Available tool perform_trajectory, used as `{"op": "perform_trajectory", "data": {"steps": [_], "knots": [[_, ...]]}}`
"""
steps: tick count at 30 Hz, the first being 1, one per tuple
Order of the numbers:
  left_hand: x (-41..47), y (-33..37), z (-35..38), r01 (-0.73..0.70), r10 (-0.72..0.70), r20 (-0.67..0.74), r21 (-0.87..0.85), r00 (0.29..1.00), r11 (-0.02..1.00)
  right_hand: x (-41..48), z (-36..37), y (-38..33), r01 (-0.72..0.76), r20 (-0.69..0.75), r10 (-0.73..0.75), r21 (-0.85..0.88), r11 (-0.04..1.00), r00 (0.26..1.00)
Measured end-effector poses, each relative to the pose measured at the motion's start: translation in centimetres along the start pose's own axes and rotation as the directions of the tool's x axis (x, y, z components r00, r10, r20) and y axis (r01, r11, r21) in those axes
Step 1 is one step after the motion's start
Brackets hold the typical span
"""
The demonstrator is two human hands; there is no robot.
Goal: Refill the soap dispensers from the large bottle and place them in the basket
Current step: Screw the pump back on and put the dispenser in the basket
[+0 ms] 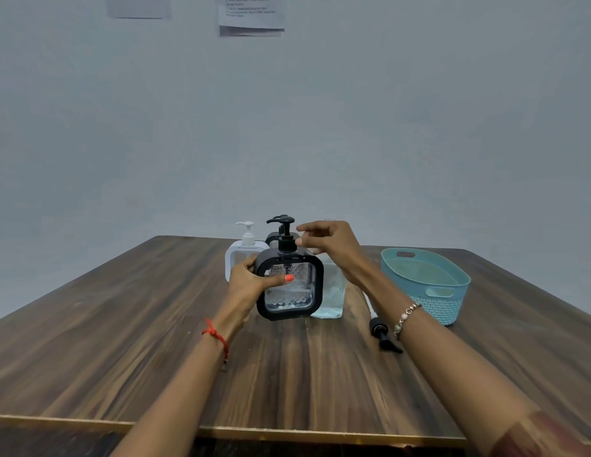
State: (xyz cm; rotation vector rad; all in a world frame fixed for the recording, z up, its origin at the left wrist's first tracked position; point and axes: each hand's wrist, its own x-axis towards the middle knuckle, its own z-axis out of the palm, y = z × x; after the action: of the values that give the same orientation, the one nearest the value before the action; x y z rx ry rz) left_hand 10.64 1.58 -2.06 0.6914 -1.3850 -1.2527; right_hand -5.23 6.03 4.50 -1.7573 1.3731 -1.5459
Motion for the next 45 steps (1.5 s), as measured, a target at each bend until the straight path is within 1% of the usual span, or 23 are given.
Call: {"op": "perform_trajectory", "data": {"steps": [3,5,7,9,10,11,14,15,16,19,21,22,24,26,28,32,35,37,42,45], "knots": [[0.1,0.0,0.0,-0.002,0.001,0.012,0.025,1.000,1.000,0.3,0.0,-0.2,-0.055,0.123,0.063,-0.072,0.996,0.990],[0.1,0.0,0.1,-0.006,0.005,0.008,0.022,1.000,1.000,0.5,0.2,-0.3,-0.072,0.147,0.086,-0.096,0.993,0.985],[0.1,-0.1,0.1,-0.006,0.006,0.013,0.016,1.000,1.000,0.4,0.7,-0.4,-0.081,0.069,0.092,-0.155,0.985,0.993],[0.0,-0.2,0.3,0.000,0.000,0.017,0.010,1.000,1.000,0.4,1.2,-0.3,-0.068,-0.022,0.064,-0.269,0.961,0.998],[0.0,-0.2,0.3,0.004,-0.004,0.018,0.002,1.000,1.000,0.3,1.4,-0.3,-0.062,-0.023,0.058,-0.288,0.956,0.998],[-0.1,-0.2,0.3,0.005,-0.005,0.020,-0.007,1.000,1.000,0.2,1.4,-0.5,-0.059,0.008,0.063,-0.264,0.963,0.998],[0.0,0.1,0.3,0.000,0.000,0.029,-0.009,1.000,1.000,0.3,0.6,-1.0,-0.094,0.178,0.106,-0.075,0.993,0.978],[0.0,0.1,0.2,-0.004,0.004,0.032,-0.001,0.999,1.000,0.3,0.3,-1.0,-0.084,0.193,0.093,-0.050,0.995,0.977],[0.0,0.2,0.2,-0.007,0.007,0.033,0.007,0.999,1.000,0.4,0.1,-0.9,-0.061,0.179,0.071,-0.059,0.996,0.981],[0.0,0.3,0.3,-0.005,0.004,0.033,0.016,0.999,1.000,0.4,0.6,-0.8,-0.036,0.042,0.044,-0.186,0.982,0.998],[0.0,0.2,0.4,-0.001,0.000,0.027,0.012,1.000,1.000,0.4,1.1,-0.8,0.003,0.010,0.000,-0.257,0.967,1.000],[0.0,0.3,0.4,0.001,-0.002,0.023,0.007,1.000,1.000,0.4,1.2,-1.0,0.006,0.037,0.003,-0.241,0.970,0.999],[0.0,0.3,0.3,0.006,-0.006,0.026,0.002,1.000,1.000,0.3,0.9,-1.3,-0.058,0.148,0.078,-0.138,0.989,0.986],[0.1,0.4,0.3,0.012,-0.013,0.035,0.015,0.999,1.000,0.3,0.5,-1.2,-0.091,0.214,0.104,-0.067,0.994,0.971],[0.1,0.4,0.3,0.015,-0.017,0.040,0.035,0.999,0.999,0.3,0.4,-1.2,-0.066,0.172,0.081,-0.090,0.994,0.982],[0.0,0.3,0.7,0.013,-0.014,0.014,0.058,1.000,0.998,-0.5,1.3,-1.6,-0.052,-0.018,0.050,-0.212,0.976,0.999],[0.0,0.1,1.1,0.009,-0.006,-0.033,0.093,0.999,0.996,-0.7,2.4,-1.2,-0.066,-0.193,0.014,-0.266,0.962,0.981],[0.0,0.1,1.5,0.011,-0.005,-0.054,0.113,0.999,0.994,-0.6,2.9,-0.7,-0.071,-0.283,-0.012,-0.280,0.957,0.959],[0.0,-0.1,2.0,-0.015,0.030,-0.081,0.182,0.996,0.983,-1.2,3.5,-0.7,-0.087,-0.362,-0.064,-0.386,0.918,0.930],[-0.3,-0.2,2.4,-0.029,0.054,-0.109,0.216,0.993,0.976,-1.3,3.9,-0.7,-0.125,-0.408,-0.073,-0.440,0.889,0.910]]}}
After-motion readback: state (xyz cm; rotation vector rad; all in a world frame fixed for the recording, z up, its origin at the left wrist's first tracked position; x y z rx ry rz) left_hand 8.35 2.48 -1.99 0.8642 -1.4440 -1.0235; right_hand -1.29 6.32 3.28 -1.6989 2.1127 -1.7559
